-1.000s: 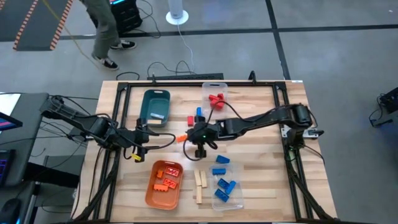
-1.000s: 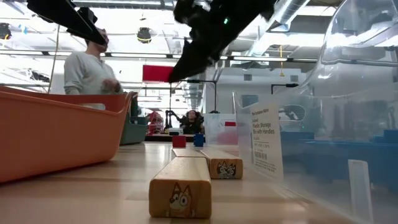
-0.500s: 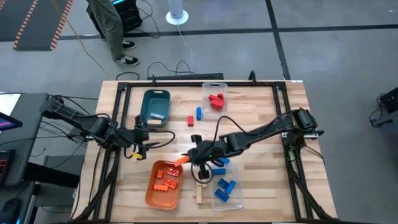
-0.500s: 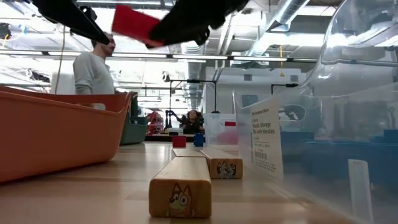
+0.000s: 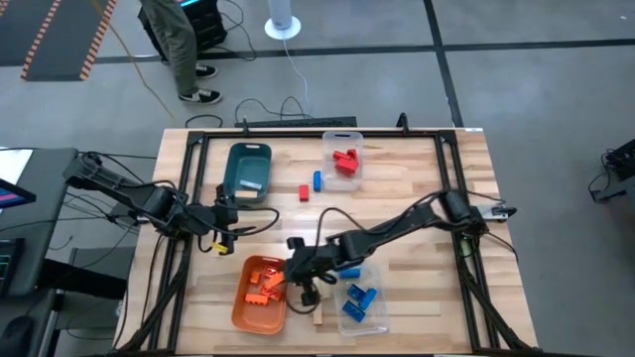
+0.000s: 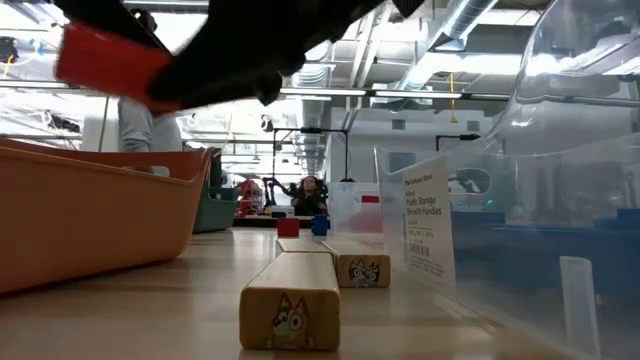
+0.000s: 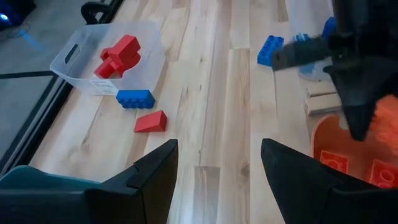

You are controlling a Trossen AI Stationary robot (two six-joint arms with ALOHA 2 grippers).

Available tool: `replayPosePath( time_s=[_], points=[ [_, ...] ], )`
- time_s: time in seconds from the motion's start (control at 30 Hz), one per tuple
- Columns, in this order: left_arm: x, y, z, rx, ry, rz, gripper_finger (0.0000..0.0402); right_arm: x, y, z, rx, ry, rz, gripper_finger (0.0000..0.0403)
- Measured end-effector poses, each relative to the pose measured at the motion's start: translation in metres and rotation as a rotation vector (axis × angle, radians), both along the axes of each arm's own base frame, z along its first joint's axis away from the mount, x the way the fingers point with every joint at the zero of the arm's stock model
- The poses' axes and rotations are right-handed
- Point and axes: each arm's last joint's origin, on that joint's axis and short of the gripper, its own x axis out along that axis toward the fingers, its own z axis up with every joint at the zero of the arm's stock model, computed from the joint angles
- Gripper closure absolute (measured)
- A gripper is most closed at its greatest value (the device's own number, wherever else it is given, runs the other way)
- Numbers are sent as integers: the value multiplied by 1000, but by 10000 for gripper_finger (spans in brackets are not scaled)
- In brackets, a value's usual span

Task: Sort blocks
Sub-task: Put the orange game piece into the orange bin, then put the brown wooden block into the blue bin

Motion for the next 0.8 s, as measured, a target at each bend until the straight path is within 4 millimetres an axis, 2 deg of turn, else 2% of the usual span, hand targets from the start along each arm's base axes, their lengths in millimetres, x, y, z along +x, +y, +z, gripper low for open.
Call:
replayPosePath(
  time_s=[0.2,0.63,0.7,0.8],
  points=[
    [0,0,0,2,6,0,178,15,5,-9,-37,69,22,364],
    [-1,1,-2,3,21,5,178,12,3,-6,-69,120,34,232],
    [-1,1,-2,3,22,5,178,6,1,-2,-82,160,35,220],
    [-1,1,-2,1,22,6,178,-4,-2,17,-72,184,1,211]
  ],
)
